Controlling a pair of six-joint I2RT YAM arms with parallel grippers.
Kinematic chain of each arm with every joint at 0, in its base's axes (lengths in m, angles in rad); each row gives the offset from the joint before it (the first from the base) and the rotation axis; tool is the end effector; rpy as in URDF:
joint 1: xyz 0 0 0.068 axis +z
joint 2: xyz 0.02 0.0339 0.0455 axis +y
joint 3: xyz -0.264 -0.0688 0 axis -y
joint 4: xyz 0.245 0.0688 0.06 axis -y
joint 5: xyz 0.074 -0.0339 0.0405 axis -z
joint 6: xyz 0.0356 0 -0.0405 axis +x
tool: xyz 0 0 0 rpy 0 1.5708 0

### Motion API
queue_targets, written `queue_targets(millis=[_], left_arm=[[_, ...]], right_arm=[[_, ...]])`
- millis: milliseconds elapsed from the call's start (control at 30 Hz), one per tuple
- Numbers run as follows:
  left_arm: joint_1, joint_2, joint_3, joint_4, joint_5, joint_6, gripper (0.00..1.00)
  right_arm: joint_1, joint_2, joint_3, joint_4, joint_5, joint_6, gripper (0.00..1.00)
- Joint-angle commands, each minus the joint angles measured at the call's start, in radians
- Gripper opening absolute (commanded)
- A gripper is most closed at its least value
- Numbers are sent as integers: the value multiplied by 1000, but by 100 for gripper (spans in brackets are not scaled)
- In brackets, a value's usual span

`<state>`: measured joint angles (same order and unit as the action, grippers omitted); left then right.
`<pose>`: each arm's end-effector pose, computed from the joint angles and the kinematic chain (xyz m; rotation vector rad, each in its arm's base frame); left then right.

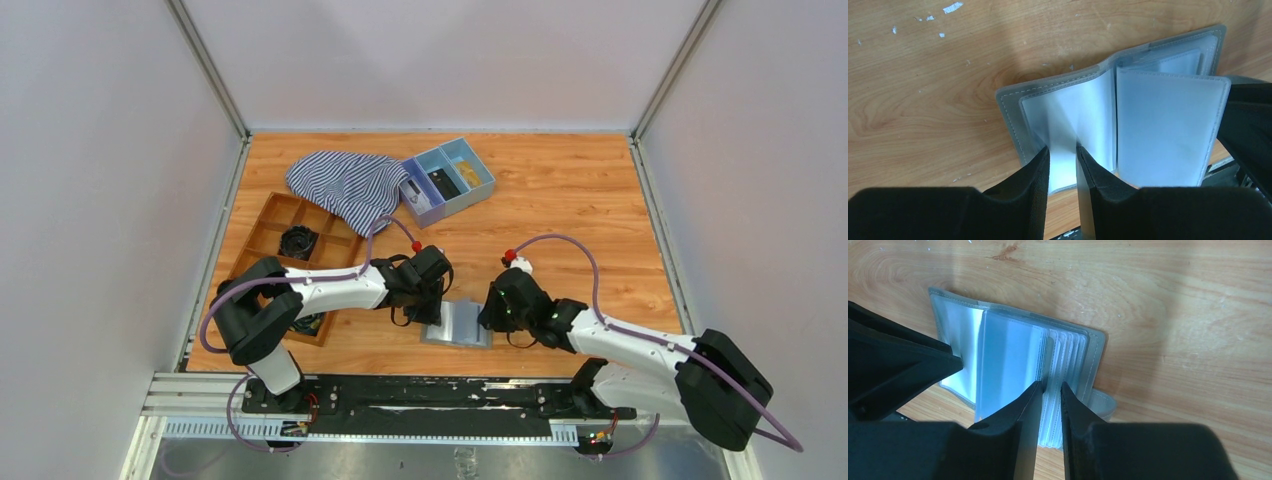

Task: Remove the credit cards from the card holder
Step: Open the card holder at the center of the board.

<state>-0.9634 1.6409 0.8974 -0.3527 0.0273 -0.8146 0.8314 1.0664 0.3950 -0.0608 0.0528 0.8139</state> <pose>0.1759 -0.2547 0.1577 0.2182 2.8029 -0.5521 0.1382 0.1488 0.1660 0.0073 2.4305 0.7503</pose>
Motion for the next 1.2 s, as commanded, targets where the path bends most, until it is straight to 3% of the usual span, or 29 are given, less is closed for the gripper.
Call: queue_targets(millis=[0,500,1167], left_arm=[[-3,10,-25,13,11,12,30],[-3,-9,-35,16,20,8,29],[-3,-244,-4,-137,-67,14,37]], right_arm=[[43,13,34,47,-37,1,24],[66,-3,45,98,-77,12,25],[81,25,46,130,-71,26,26]])
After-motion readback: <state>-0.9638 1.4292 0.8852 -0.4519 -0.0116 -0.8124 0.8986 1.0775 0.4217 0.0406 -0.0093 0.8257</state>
